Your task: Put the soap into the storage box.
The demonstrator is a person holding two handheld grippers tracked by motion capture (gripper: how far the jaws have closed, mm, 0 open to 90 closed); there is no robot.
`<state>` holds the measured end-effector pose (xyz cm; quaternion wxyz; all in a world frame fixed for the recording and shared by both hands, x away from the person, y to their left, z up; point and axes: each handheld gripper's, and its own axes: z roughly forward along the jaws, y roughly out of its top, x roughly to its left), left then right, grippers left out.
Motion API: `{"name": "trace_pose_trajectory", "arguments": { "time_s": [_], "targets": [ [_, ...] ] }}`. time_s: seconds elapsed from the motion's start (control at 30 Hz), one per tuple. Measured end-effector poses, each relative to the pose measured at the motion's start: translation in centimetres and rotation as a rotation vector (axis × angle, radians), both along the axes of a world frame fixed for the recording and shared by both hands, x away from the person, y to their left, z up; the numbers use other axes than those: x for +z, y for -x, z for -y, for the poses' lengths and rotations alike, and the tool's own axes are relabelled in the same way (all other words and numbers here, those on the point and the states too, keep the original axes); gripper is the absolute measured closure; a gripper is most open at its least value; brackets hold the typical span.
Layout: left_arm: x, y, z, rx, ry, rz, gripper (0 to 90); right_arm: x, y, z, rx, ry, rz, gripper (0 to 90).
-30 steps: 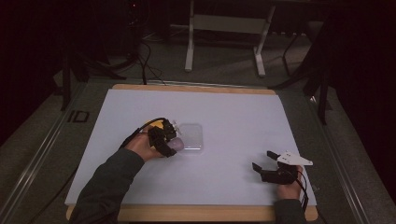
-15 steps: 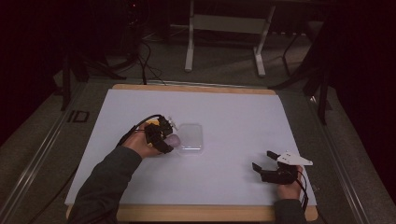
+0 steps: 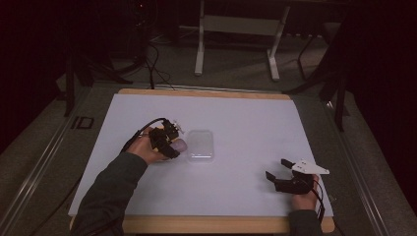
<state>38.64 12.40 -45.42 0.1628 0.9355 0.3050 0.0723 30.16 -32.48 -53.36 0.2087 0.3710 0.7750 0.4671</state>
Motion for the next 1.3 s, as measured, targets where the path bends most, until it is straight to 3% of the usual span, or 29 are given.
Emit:
{"name": "trace_pose_trajectory", "arguments": {
  "time_s": [1.3],
  "targets": [
    [-0.3, -1.8, -2.0, 0.149, 0.004, -0.02, 49.5, 0.0, 0.0, 0.0, 0.0, 0.0, 0.001, 15.1]
  ]
}}
